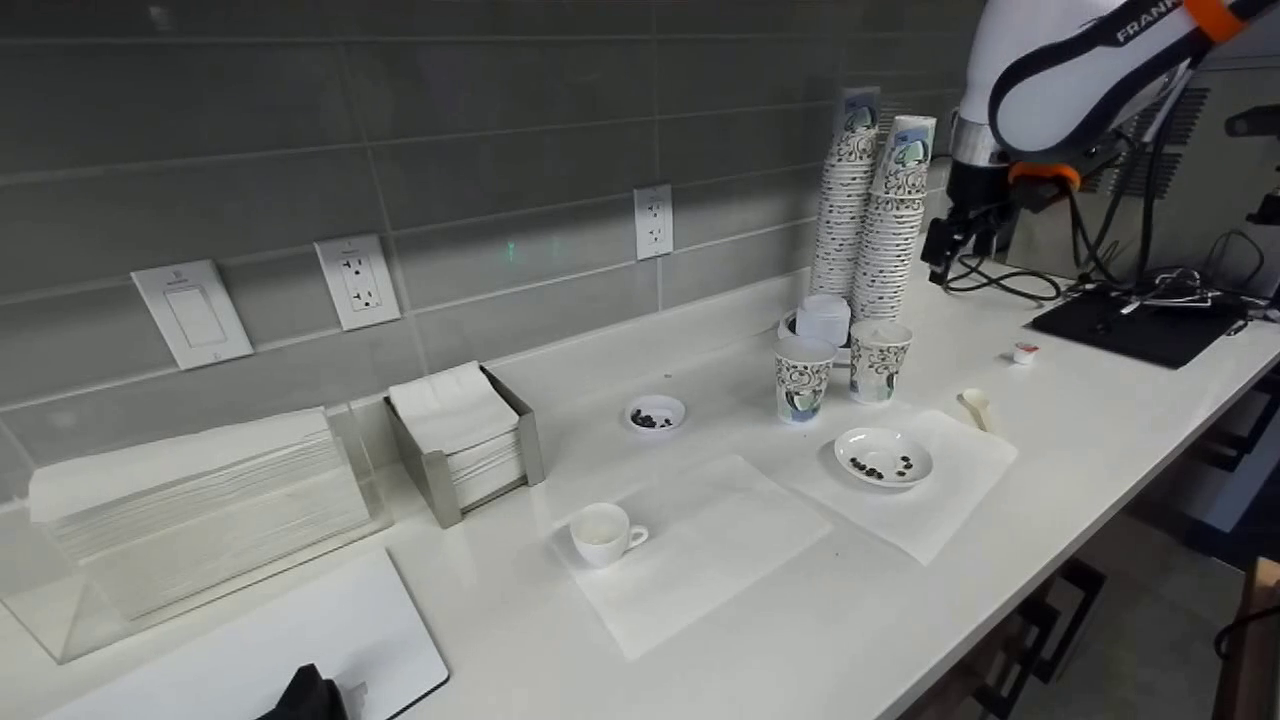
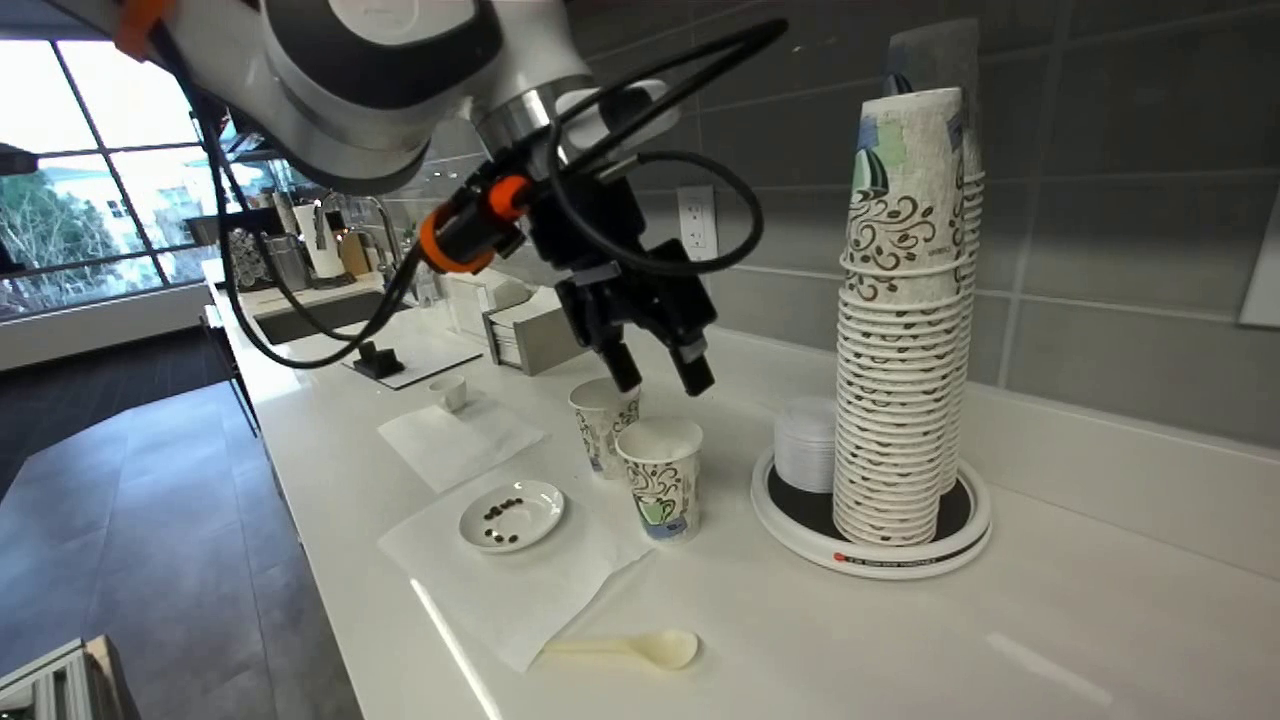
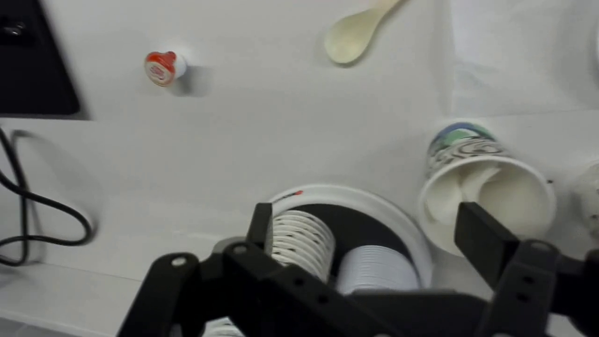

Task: Pick up the container on the right and then put it in the small mug on the left

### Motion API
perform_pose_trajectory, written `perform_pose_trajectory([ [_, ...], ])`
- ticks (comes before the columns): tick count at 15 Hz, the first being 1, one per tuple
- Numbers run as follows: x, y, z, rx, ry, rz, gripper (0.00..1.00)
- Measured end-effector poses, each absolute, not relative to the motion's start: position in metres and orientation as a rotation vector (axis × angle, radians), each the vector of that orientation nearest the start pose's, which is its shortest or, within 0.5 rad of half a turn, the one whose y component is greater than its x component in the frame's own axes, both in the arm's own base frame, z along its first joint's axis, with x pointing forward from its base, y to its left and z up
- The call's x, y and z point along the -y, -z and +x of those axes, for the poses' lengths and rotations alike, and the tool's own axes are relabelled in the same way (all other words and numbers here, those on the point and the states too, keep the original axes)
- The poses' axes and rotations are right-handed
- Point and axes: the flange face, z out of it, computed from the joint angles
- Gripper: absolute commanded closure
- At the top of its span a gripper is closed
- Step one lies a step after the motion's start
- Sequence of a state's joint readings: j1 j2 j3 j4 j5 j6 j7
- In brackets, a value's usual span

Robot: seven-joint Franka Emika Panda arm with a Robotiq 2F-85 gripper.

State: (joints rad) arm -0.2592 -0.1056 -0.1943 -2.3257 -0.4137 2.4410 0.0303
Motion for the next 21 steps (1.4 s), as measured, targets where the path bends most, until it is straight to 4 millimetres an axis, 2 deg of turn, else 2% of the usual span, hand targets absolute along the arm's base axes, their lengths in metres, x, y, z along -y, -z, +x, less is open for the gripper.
perform_pose_trajectory([
  [4, 0.283, -0.399, 0.462, -0.616, 0.236, -3.542, 0.0],
  [6, 0.302, -0.386, 0.463, -0.703, 0.191, -3.586, 0.0],
  [10, 0.33, -0.335, 0.463, -0.899, 0.076, -3.645, 0.0],
  [13, 0.351, -0.299, 0.464, -0.968, -0.02, -3.653, 0.0],
  [17, 0.369, -0.268, 0.467, -0.991, -0.122, -3.668, 0.0],
  [21, 0.372, -0.267, 0.471, -0.992, -0.122, -3.674, 0.0],
])
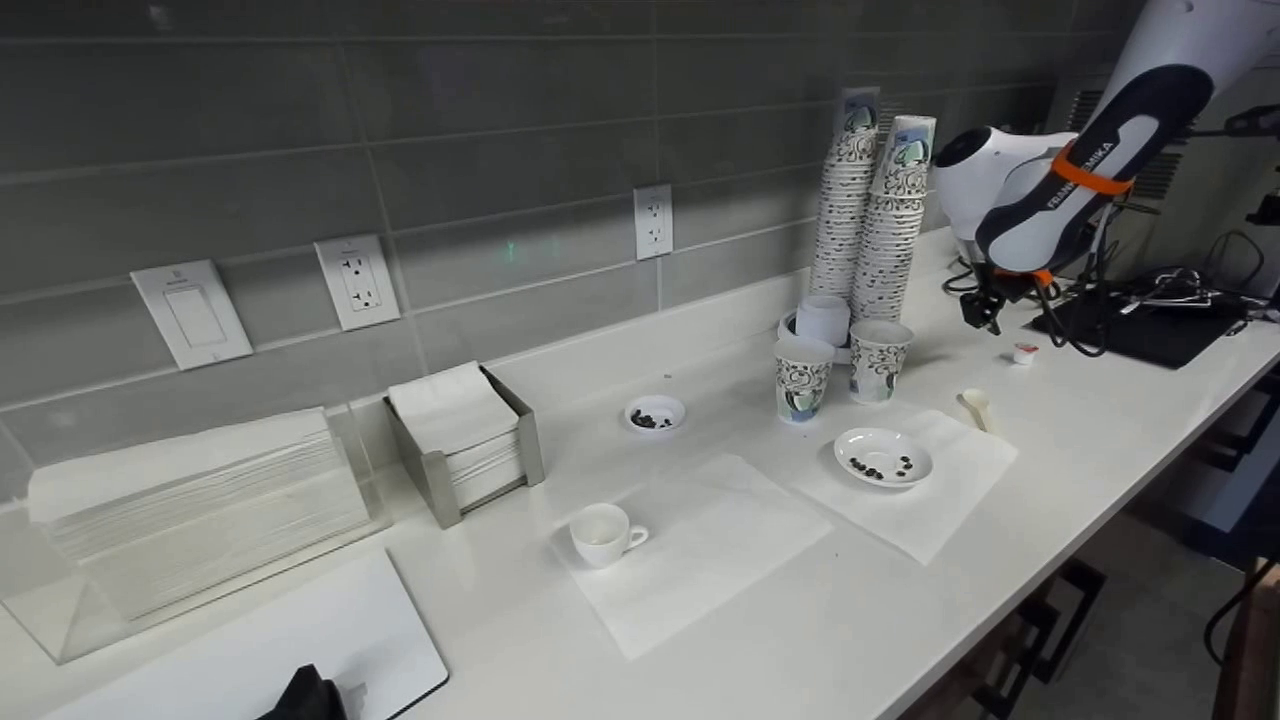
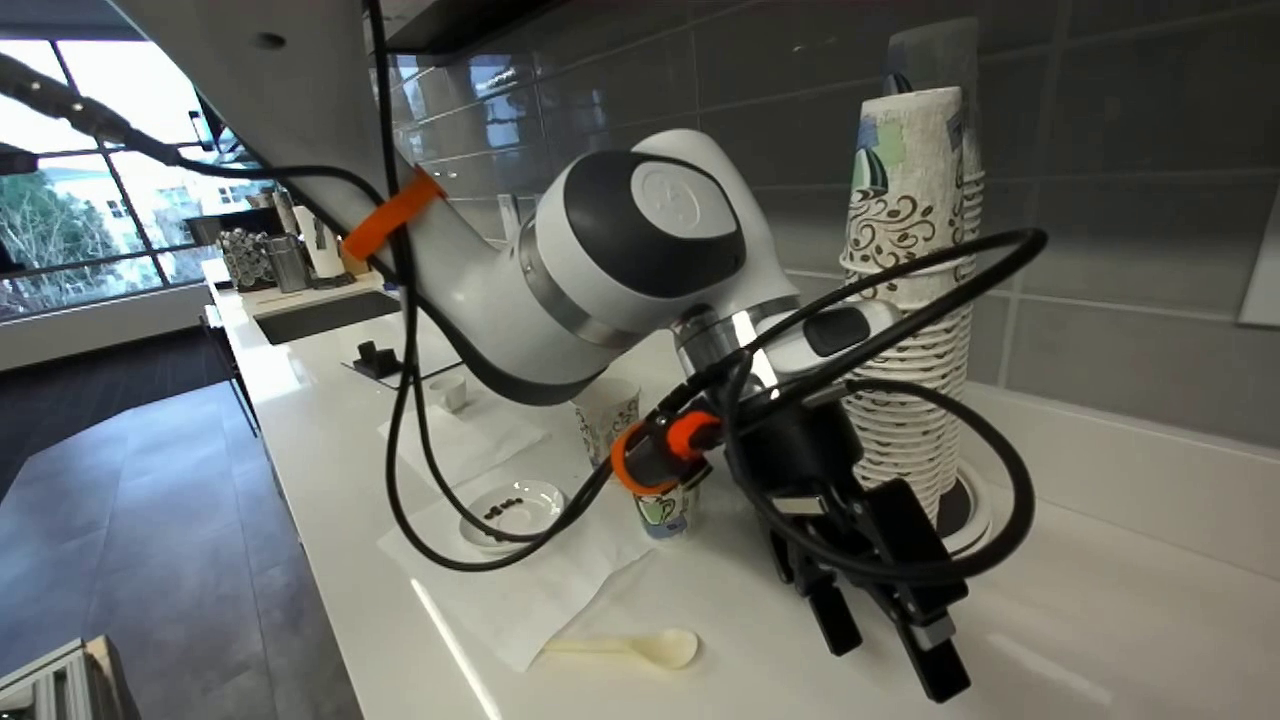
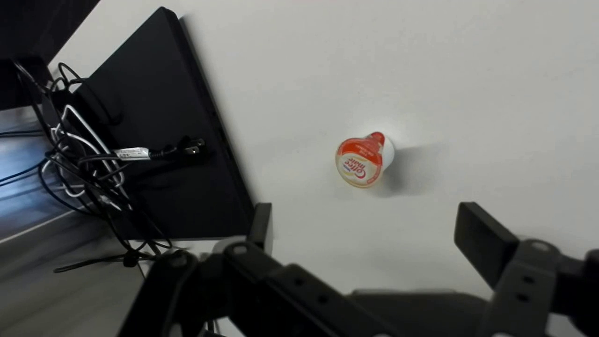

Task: Pick up the container on the right and then put it in the small mug on the left

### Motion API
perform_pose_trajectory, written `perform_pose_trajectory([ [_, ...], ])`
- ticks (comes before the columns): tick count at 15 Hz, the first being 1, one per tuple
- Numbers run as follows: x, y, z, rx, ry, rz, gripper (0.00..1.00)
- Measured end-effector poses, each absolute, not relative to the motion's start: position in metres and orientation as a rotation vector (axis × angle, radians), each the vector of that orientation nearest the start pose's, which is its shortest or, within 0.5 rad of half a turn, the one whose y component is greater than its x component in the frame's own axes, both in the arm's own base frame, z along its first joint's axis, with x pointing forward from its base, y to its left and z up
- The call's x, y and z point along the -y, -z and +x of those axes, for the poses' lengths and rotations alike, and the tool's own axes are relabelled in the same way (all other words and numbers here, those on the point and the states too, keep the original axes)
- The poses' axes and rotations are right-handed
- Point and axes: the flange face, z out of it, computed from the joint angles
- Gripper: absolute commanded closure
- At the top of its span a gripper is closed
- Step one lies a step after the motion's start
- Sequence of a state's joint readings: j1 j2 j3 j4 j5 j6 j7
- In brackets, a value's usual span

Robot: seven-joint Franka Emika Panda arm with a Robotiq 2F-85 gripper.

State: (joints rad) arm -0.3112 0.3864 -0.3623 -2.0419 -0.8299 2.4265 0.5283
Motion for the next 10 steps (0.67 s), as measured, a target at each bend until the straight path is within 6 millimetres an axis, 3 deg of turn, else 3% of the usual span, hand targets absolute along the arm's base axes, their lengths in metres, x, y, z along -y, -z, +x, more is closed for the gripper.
perform_pose_trajectory([
  [5, 0.374, -0.264, 0.466, 0.66, 0.124, 2.364, 0.0],
  [10, 0.378, -0.245, 0.455, 0.689, 0.226, 2.321, 0.0],
])
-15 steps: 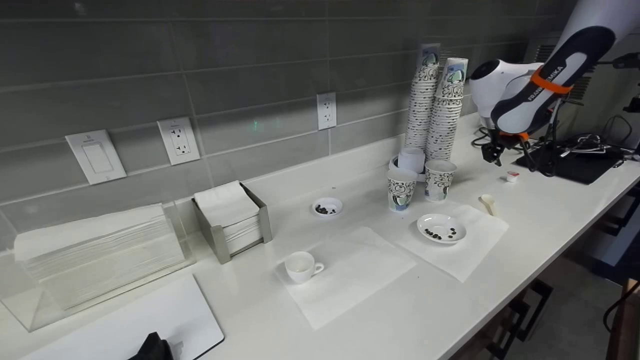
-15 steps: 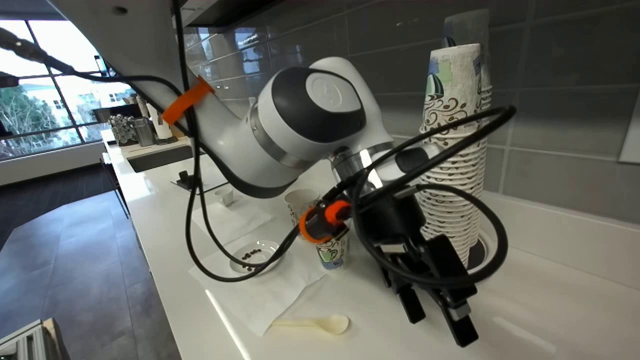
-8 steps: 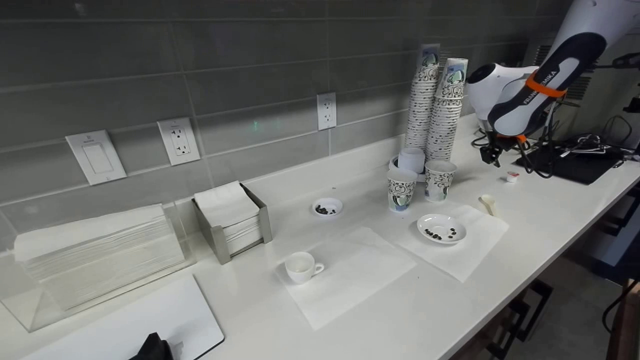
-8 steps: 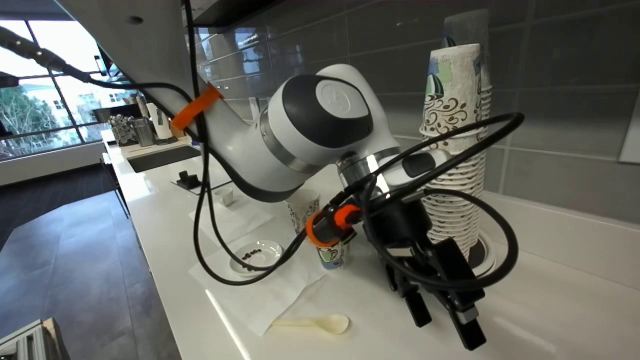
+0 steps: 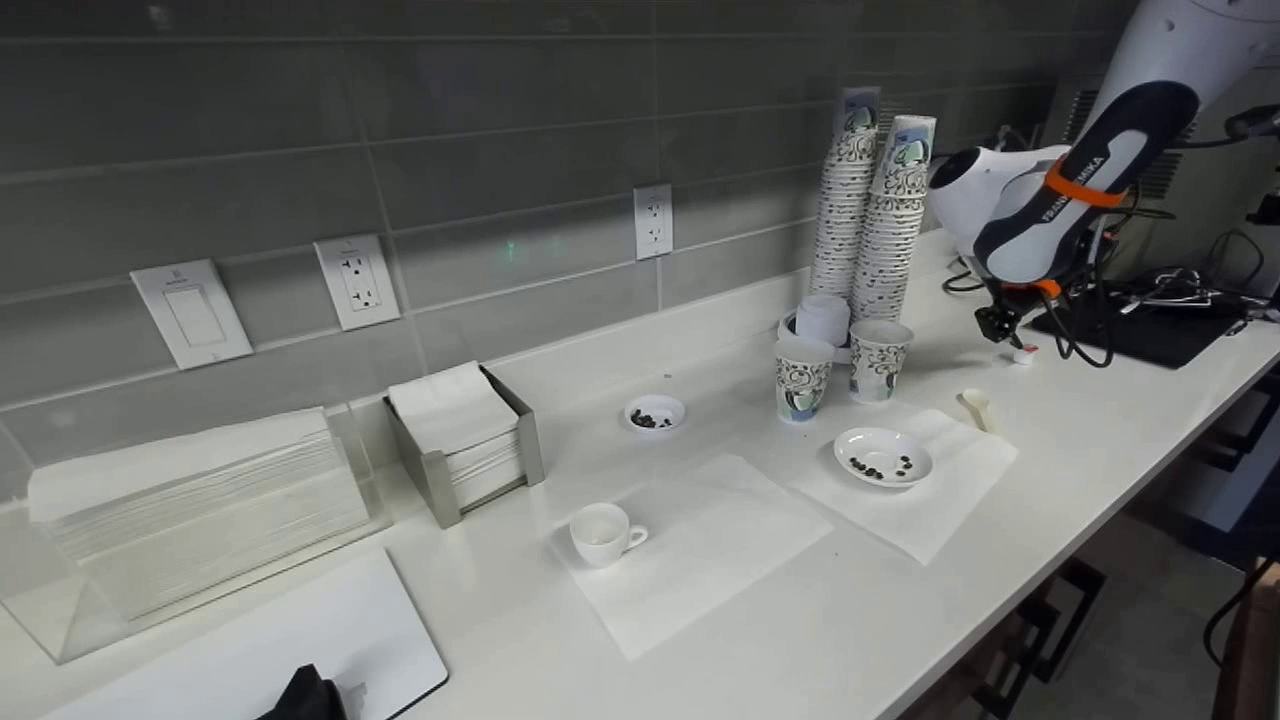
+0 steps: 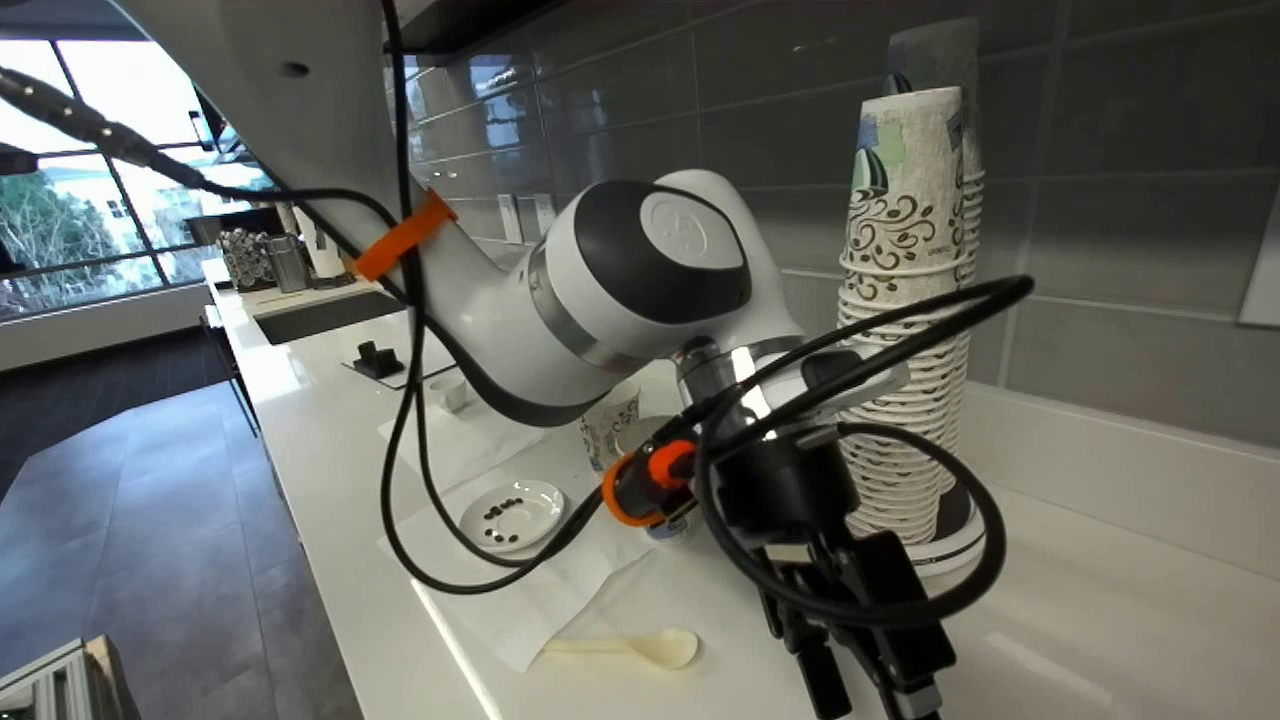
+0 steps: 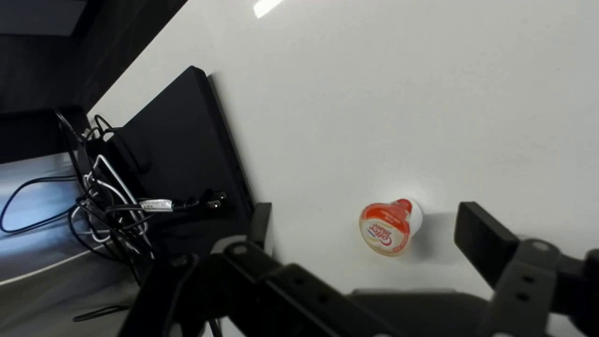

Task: Pick up the container on the right and then put it in the small mug on the left

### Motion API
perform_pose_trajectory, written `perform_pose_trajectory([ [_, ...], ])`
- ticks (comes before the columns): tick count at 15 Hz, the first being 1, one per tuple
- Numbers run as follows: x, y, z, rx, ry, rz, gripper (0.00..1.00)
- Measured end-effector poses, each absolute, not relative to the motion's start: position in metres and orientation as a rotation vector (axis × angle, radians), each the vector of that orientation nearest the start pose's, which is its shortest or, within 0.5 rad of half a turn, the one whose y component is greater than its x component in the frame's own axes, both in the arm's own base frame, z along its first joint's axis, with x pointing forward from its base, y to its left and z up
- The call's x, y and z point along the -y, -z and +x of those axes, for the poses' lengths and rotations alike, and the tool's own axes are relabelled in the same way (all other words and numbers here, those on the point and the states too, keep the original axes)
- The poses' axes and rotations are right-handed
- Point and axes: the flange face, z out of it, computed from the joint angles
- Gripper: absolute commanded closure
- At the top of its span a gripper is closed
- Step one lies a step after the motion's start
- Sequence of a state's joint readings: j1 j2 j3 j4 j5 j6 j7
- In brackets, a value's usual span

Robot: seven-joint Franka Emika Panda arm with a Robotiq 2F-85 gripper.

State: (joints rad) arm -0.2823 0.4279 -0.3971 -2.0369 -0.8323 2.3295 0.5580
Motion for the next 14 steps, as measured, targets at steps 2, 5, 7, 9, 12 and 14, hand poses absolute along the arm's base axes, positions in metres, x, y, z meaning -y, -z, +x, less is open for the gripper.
perform_pose_trajectory([
  [2, 0.379, -0.235, 0.452, 0.69, 0.26, 2.312, 0.0],
  [5, 0.379, -0.223, 0.455, 0.684, 0.257, 2.315, 0.13],
  [7, 0.379, -0.218, 0.459, 0.675, 0.24, 2.323, 0.27],
  [9, 0.379, -0.214, 0.463, 0.668, 0.221, 2.329, 0.42],
  [12, 0.38, -0.209, 0.467, 0.668, 0.204, 2.331, 0.6],
  [14, 0.381, -0.208, 0.468, 0.674, 0.201, 2.325, 0.69],
])
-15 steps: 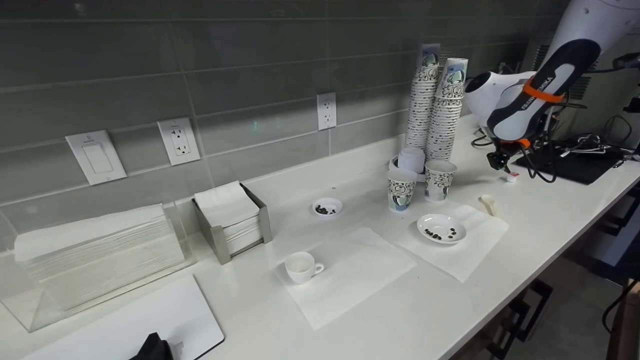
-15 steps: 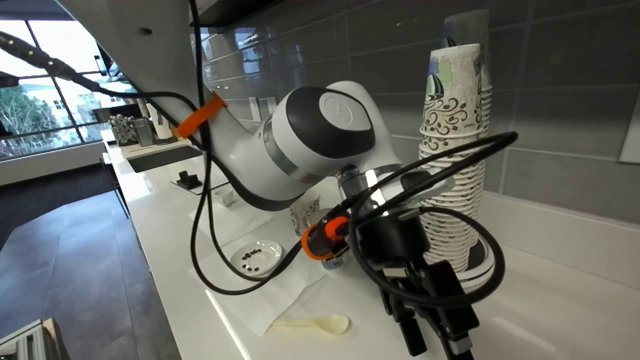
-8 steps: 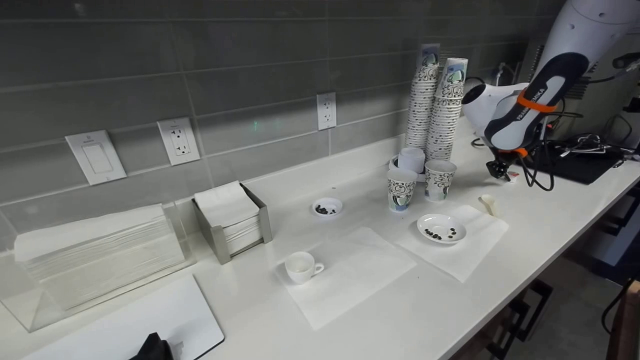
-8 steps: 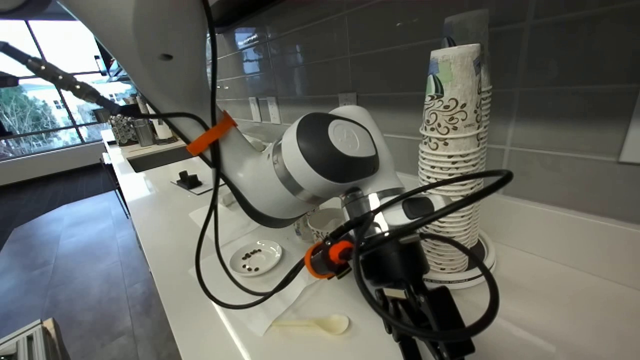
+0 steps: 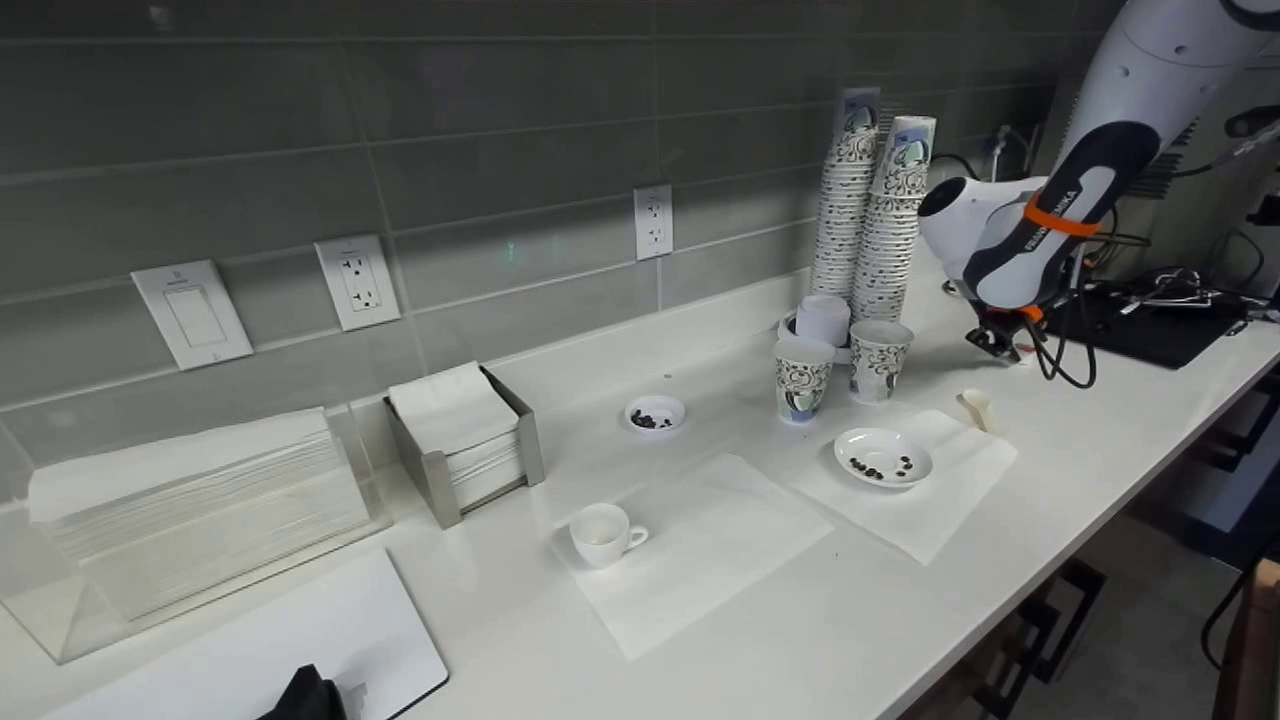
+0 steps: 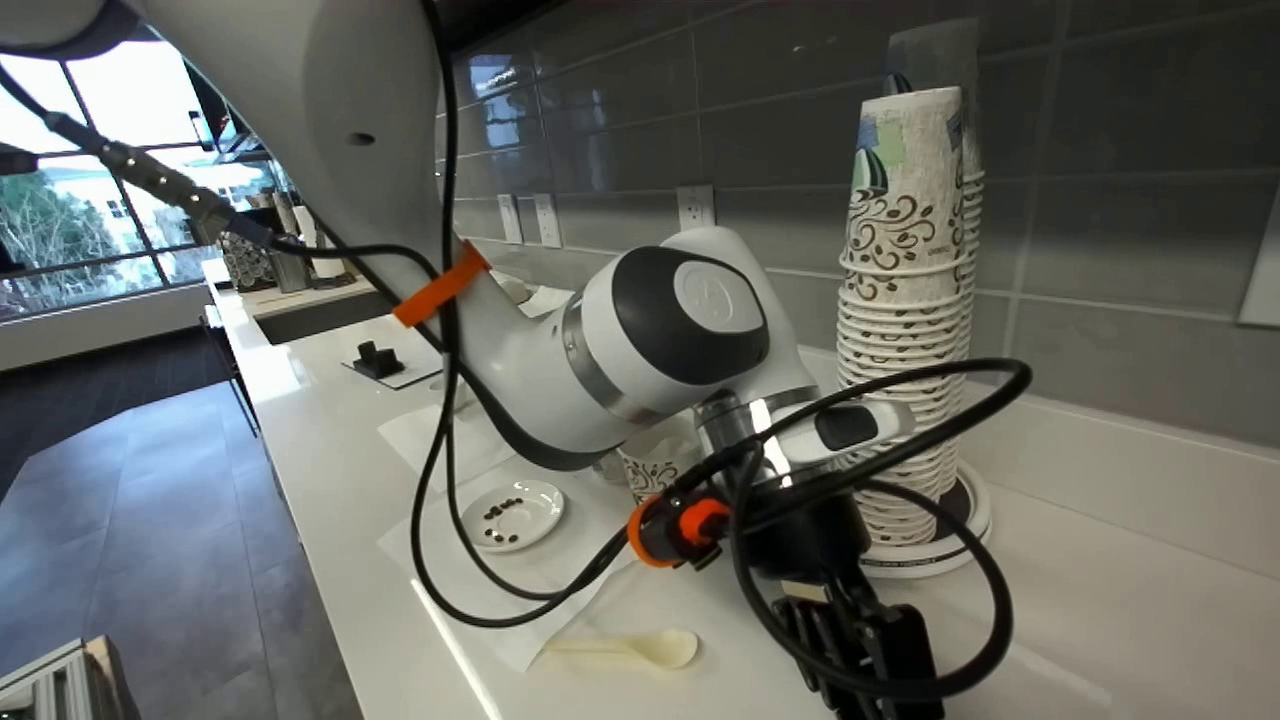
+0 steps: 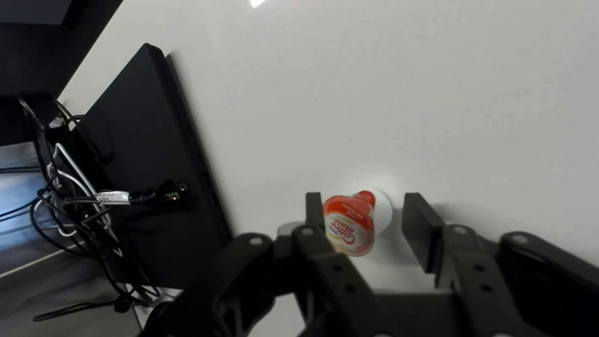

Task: Pick up the container on the right and then put it in the small mug on the left

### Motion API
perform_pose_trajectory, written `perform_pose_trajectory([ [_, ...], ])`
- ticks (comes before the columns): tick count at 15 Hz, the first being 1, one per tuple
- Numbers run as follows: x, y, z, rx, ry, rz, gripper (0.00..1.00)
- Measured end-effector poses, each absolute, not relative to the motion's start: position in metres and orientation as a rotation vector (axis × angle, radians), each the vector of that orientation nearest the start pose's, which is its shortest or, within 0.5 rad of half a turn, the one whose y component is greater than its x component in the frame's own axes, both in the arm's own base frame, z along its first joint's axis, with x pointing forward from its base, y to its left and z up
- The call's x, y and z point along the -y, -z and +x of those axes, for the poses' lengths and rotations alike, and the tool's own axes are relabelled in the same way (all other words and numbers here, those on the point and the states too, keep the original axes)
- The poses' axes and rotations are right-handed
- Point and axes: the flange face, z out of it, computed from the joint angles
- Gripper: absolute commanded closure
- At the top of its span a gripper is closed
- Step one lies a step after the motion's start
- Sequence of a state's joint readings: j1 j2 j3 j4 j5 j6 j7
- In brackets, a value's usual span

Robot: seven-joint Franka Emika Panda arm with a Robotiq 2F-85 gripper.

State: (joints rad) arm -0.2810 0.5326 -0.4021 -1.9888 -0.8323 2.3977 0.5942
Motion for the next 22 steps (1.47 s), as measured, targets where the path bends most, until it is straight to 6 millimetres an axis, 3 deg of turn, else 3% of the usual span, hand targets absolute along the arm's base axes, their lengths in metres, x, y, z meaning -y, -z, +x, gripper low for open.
perform_pose_trajectory([
  [2, 0.384, -0.208, 0.468, 0.683, 0.198, 2.316, 0.75],
  [3, 0.386, -0.209, 0.468, 0.69, 0.196, 2.312, 0.73],
  [5, 0.388, -0.21, 0.467, 0.7, 0.193, 2.304, 0.77],
  [8, 0.39, -0.211, 0.466, 0.709, 0.193, 2.297, 0.97],
  [9, 0.39, -0.21, 0.465, 0.71, 0.193, 2.296, 1.0],
  [18, 0.394, -0.211, 0.462, 0.708, 0.198, 2.287, 1.0],
  [22, 0.397, -0.22, 0.453, 0.647, 0.194, 2.272, 1.0],
])
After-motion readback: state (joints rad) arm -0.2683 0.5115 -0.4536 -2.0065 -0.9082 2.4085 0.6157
